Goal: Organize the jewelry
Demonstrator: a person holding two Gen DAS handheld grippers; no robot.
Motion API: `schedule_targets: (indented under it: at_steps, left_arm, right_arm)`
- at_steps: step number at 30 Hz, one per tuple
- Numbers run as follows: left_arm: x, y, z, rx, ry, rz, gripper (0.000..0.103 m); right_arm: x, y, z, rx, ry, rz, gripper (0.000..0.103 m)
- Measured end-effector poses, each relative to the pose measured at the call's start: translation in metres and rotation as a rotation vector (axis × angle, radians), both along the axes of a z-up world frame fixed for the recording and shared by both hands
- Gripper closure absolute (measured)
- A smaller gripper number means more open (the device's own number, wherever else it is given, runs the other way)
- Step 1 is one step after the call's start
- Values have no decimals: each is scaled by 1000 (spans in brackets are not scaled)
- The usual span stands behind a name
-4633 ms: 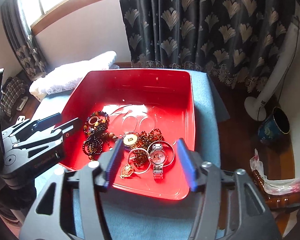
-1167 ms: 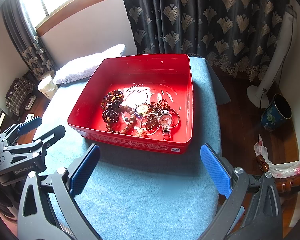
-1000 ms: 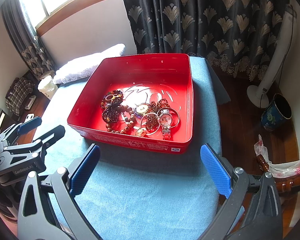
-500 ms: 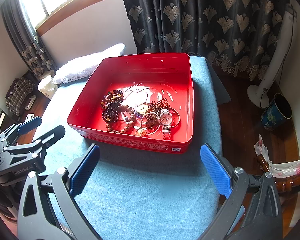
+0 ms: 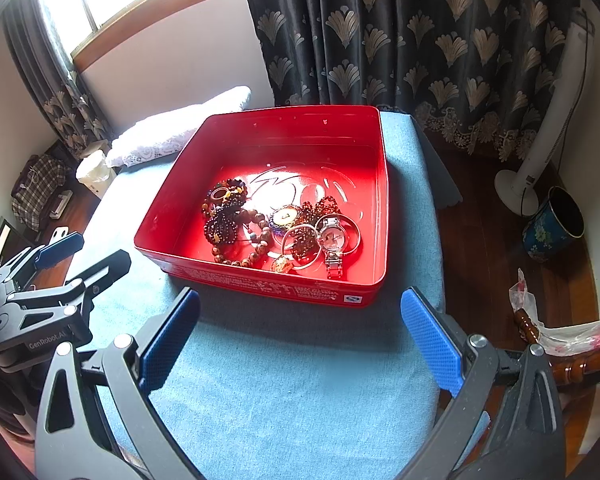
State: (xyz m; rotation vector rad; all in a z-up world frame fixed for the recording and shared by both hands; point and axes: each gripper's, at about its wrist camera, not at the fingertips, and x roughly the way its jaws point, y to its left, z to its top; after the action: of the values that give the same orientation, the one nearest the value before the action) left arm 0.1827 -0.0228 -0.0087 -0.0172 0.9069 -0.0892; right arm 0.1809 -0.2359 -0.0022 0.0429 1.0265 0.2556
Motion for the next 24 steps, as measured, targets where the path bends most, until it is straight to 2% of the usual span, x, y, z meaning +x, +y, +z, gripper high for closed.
schedule_targets:
  at_steps: [24]
  left_arm:
    - [2,3,1,-4,-6,1,12]
  right_arm:
    - [0,3,-3,1,1,0,6]
